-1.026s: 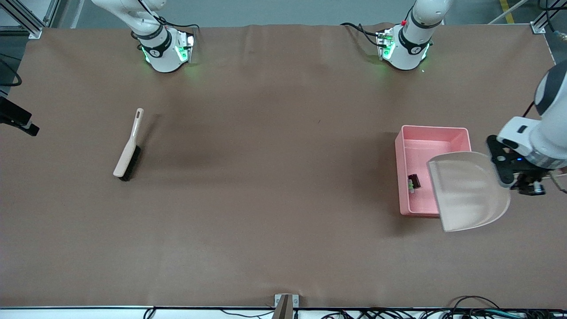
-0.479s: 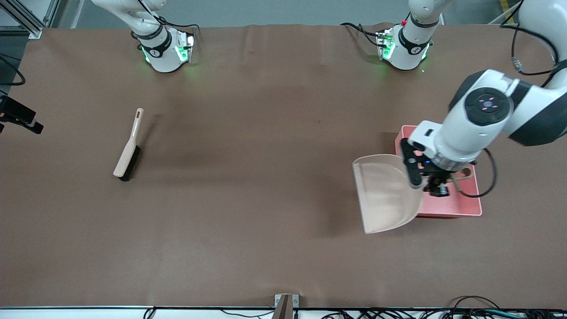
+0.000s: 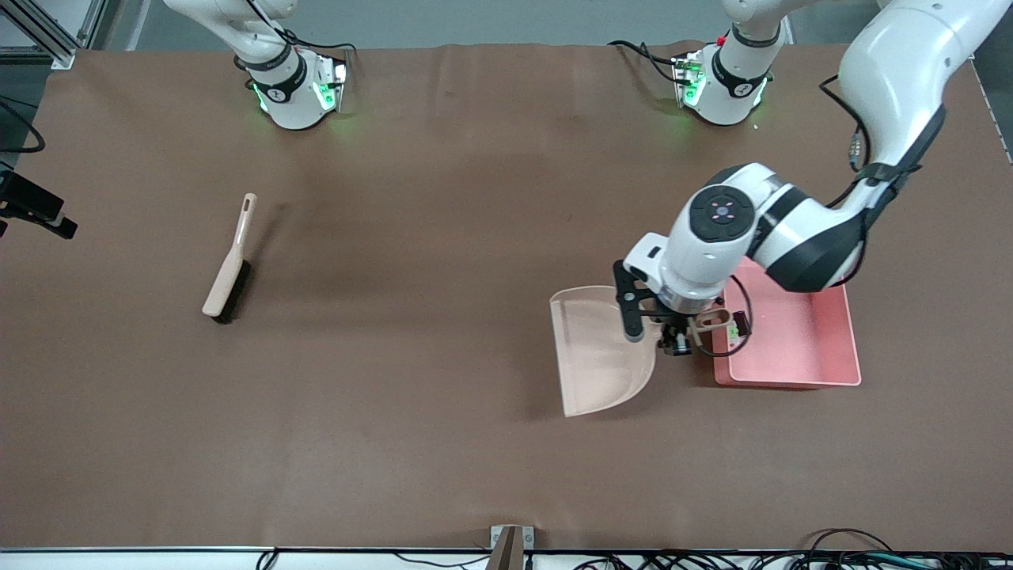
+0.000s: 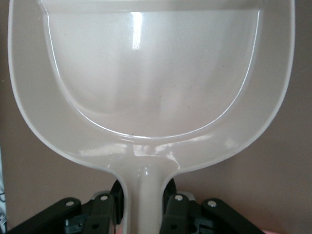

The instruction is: Clean e-waste and dump in bin

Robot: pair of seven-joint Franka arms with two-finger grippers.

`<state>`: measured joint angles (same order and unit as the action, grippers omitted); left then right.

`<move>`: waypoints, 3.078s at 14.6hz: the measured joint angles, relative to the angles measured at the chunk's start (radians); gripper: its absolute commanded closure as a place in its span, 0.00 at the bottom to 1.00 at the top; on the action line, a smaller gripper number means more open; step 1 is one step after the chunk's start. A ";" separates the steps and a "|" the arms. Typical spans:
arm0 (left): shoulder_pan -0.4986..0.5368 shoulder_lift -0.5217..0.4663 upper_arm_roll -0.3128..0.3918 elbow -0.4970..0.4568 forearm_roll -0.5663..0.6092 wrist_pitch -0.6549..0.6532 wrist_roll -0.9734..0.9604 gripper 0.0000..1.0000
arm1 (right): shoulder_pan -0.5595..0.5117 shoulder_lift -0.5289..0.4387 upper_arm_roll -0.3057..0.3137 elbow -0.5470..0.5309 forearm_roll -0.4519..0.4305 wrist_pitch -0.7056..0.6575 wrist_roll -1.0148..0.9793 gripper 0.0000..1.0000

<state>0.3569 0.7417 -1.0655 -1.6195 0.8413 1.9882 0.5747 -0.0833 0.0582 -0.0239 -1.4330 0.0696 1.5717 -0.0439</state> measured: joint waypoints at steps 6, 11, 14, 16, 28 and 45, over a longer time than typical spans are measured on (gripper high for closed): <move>-0.091 0.055 0.071 -0.013 0.000 0.032 -0.024 0.99 | 0.000 0.000 0.000 0.000 -0.038 0.000 -0.012 0.00; -0.085 0.076 0.077 -0.080 0.000 0.044 -0.023 1.00 | 0.001 0.000 0.000 0.000 -0.053 0.000 -0.017 0.00; -0.081 0.076 0.087 -0.116 0.001 0.088 -0.022 0.99 | 0.000 0.000 0.000 0.000 -0.054 -0.015 -0.017 0.00; -0.082 0.076 0.099 -0.127 0.001 0.106 -0.018 0.99 | 0.000 0.000 -0.001 0.000 -0.059 -0.061 -0.017 0.00; -0.109 0.096 0.162 -0.139 0.001 0.169 -0.022 0.00 | -0.003 0.000 -0.008 0.000 -0.078 -0.139 0.050 0.00; 0.113 -0.087 -0.078 0.206 -0.146 -0.354 -0.668 0.00 | -0.002 0.000 -0.007 0.000 -0.078 -0.149 0.049 0.00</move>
<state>0.4697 0.6545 -1.1440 -1.4131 0.6955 1.6346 -0.0928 -0.0857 0.0583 -0.0307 -1.4326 -0.0088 1.4228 0.0056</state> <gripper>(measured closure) 0.000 0.000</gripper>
